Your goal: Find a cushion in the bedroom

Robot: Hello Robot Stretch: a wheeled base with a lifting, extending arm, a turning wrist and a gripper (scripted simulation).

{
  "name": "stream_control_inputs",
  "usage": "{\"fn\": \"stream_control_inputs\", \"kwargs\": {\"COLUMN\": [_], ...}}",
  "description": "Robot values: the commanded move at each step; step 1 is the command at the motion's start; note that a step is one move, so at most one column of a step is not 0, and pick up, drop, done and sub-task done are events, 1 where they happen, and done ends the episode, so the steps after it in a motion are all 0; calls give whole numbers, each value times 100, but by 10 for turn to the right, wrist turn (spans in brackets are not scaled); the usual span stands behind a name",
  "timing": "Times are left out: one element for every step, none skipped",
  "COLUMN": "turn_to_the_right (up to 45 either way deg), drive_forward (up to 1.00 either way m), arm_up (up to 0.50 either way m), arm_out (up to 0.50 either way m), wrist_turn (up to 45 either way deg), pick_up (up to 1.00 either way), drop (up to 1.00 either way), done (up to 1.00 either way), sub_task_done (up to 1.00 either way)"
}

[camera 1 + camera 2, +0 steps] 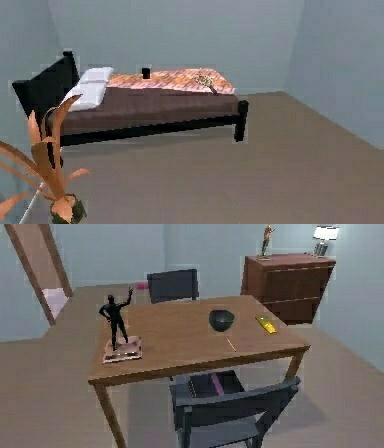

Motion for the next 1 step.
{"fn": "stream_control_inputs", "kwargs": {"turn_to_the_right": [0], "drive_forward": [55], "arm_up": [0], "arm_out": [0], "wrist_turn": [0], "pick_up": [0], "drop": [0], "done": [0], "sub_task_done": [0]}}
